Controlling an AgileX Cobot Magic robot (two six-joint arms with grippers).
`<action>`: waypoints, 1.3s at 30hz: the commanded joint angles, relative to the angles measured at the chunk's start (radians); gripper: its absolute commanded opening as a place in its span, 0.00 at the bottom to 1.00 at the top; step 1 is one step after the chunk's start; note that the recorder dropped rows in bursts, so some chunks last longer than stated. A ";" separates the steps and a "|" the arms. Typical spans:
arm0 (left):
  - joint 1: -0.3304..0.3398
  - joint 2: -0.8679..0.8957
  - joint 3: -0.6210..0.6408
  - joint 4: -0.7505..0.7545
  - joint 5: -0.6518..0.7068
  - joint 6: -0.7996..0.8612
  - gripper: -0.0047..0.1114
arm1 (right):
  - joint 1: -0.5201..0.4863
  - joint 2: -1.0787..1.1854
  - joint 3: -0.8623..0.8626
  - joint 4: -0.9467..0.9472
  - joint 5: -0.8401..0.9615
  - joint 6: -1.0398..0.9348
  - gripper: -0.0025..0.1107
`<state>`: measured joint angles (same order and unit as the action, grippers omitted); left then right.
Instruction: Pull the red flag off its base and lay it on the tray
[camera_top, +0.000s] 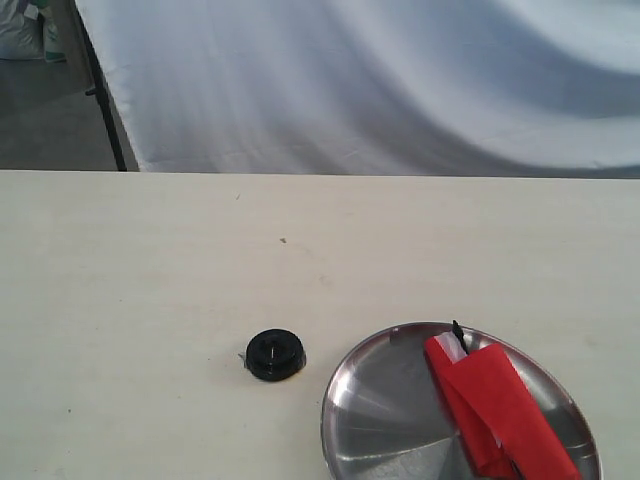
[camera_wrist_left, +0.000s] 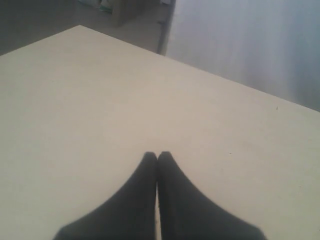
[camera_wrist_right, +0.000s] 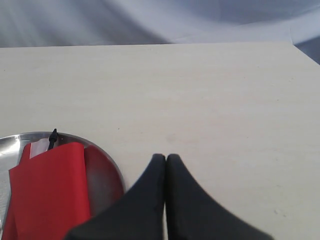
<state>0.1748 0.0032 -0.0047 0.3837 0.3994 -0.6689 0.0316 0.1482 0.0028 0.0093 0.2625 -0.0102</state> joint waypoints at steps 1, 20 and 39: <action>0.002 -0.003 0.005 0.009 -0.009 0.004 0.04 | -0.003 -0.004 -0.003 -0.003 -0.010 -0.003 0.02; 0.002 -0.003 0.005 0.162 0.000 0.395 0.04 | -0.003 -0.004 -0.003 -0.003 -0.010 -0.003 0.02; 0.002 -0.003 0.005 -0.198 -0.038 0.369 0.04 | -0.003 -0.004 -0.003 -0.003 -0.010 -0.003 0.02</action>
<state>0.1748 0.0032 -0.0039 0.1500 0.3739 -0.3336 0.0316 0.1482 0.0028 0.0093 0.2625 -0.0102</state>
